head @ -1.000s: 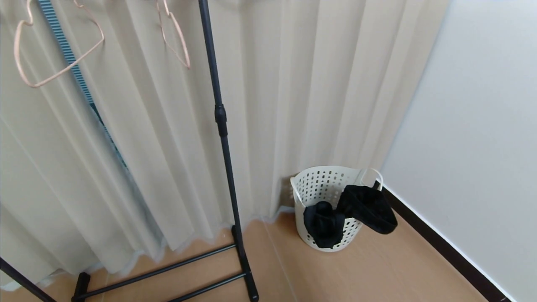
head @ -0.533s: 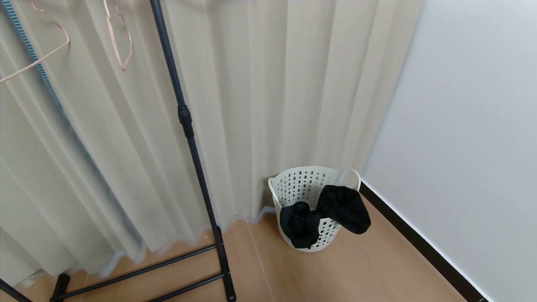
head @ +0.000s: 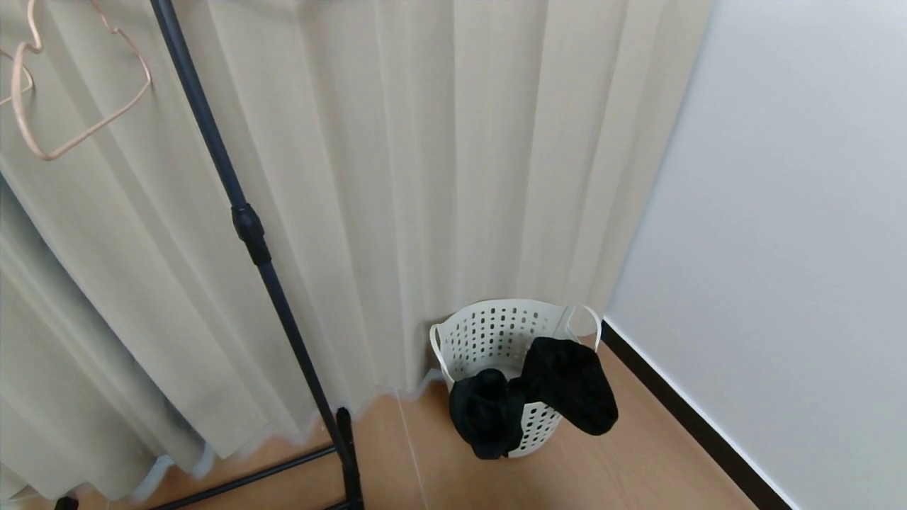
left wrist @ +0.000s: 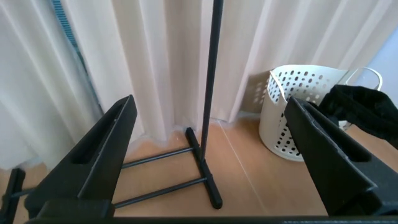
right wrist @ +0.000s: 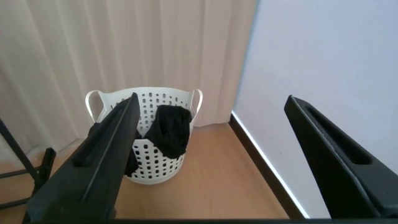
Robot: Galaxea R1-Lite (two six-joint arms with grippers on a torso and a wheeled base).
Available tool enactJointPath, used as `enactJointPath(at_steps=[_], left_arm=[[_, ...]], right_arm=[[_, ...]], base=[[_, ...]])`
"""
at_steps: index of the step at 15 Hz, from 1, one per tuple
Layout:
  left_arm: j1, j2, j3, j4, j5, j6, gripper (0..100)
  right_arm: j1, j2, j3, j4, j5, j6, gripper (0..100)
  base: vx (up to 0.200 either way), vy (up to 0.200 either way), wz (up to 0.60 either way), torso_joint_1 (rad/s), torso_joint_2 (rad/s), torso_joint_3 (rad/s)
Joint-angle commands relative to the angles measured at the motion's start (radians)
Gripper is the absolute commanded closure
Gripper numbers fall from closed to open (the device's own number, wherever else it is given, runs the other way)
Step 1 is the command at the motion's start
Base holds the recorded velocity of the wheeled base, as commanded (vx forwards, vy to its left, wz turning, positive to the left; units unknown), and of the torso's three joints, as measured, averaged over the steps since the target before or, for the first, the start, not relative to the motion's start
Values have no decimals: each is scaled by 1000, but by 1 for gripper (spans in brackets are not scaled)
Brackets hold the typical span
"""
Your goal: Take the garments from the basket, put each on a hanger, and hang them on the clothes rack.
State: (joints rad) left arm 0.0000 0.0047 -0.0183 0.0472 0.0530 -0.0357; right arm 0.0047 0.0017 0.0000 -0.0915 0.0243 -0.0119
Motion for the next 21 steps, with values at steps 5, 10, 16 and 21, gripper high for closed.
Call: enactJointPath(at_steps=[5, 10, 16, 21], left_arm=[[0, 1, 0, 0, 2, -1, 0], [2, 1, 0, 0, -1, 0, 0], [2, 1, 0, 0, 1, -3, 0], [2, 1, 0, 0, 1, -3, 0]], right_arm=[[0, 1, 0, -1, 0, -3, 0], [0, 3, 0, -1, 0, -5, 0], [0, 1, 0, -2, -9, -2, 0], [0, 1, 0, -2, -7, 3, 0]], base=[[0, 0, 0, 0, 0, 0], [0, 0, 0, 2, 1, -43], [0, 0, 0, 5, 4, -187], [0, 0, 0, 1, 4, -199]])
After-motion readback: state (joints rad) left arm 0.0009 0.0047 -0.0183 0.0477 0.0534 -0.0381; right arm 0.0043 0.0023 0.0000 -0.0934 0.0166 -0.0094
